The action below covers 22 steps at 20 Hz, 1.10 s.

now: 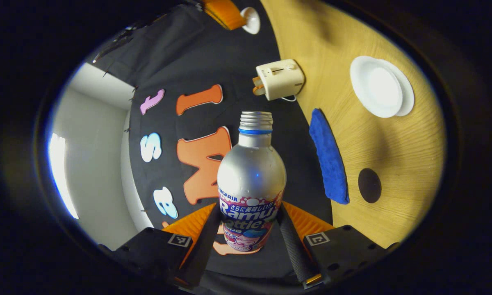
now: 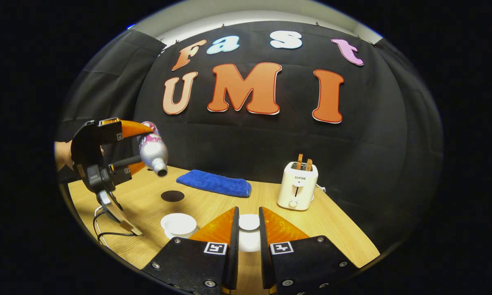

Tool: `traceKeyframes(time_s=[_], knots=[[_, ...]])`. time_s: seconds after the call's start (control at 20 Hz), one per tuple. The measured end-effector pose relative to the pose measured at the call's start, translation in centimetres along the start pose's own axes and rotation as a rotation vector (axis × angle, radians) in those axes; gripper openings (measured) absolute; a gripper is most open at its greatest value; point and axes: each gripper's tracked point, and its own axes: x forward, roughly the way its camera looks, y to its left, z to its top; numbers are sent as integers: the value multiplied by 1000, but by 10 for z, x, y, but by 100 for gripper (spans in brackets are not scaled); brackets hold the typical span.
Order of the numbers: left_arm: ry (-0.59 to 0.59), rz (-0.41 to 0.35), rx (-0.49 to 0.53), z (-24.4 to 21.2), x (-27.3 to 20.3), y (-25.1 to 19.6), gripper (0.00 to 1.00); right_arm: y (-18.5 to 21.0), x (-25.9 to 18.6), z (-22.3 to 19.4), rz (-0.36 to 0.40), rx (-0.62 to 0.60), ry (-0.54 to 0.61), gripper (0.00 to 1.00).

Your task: Open the teacup lid with one hand, grasp the water bottle and pour water into the teacup with the other hand; after pouring, place the water bottle on the coaster and then close the teacup lid.

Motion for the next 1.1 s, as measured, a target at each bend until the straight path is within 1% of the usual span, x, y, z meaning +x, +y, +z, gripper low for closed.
traceKeyframes(time_s=[0.05, 0.1, 0.15, 0.2, 0.25, 0.3, 0.4, 0.45, 0.5, 0.6, 0.75, 0.85, 0.95, 1.0, 1.1], knots=[[8, 19, -51, -4, 2, 5, 85, 2, 2, 1, 4, 1, 2, 24], [18, 12, -73, -11, 3, 5, 85, 5, 4, 2, 8, 4, 2, 24], [19, 42, -85, -15, 5, 9, 85, 8, 6, 4, 15, 8, 8, 24], [20, 45, -115, -18, 8, 7, 86, 13, 9, 6, 26, 8, 11, 24], [30, 49, -174, -24, 6, 5, 81, 16, 10, 10, 34, 5, 7, 24], [44, 53, -241, -28, 6, 2, 84, 19, 13, 14, 41, -1, 3, 24], [75, 87, -375, -43, 7, 6, 85, 27, 18, 20, 52, -6, -5, 24], [84, 108, -441, -49, 7, 8, 80, 30, 19, 23, 55, -9, -9, 24], [94, 127, -502, -51, 9, 9, 85, 34, 22, 24, 61, -13, -12, 24], [105, 152, -637, -58, 14, 11, 85, 41, 27, 27, 69, -15, -15, 24], [127, 134, -882, -60, 19, -6, 85, 54, 37, 30, 83, -14, -14, 24], [145, 117, -1025, -63, 26, -16, 85, 61, 43, 36, 96, -16, -27, 24], [164, 101, -1129, -67, 32, -25, 85, 67, 50, 37, 113, -11, -32, 24], [176, 85, -1166, -66, 36, -32, 85, 70, 54, 36, 120, -6, -29, 24], [219, 63, -1197, -78, 43, -48, 85, 74, 65, 34, 121, 1, -28, 24]])
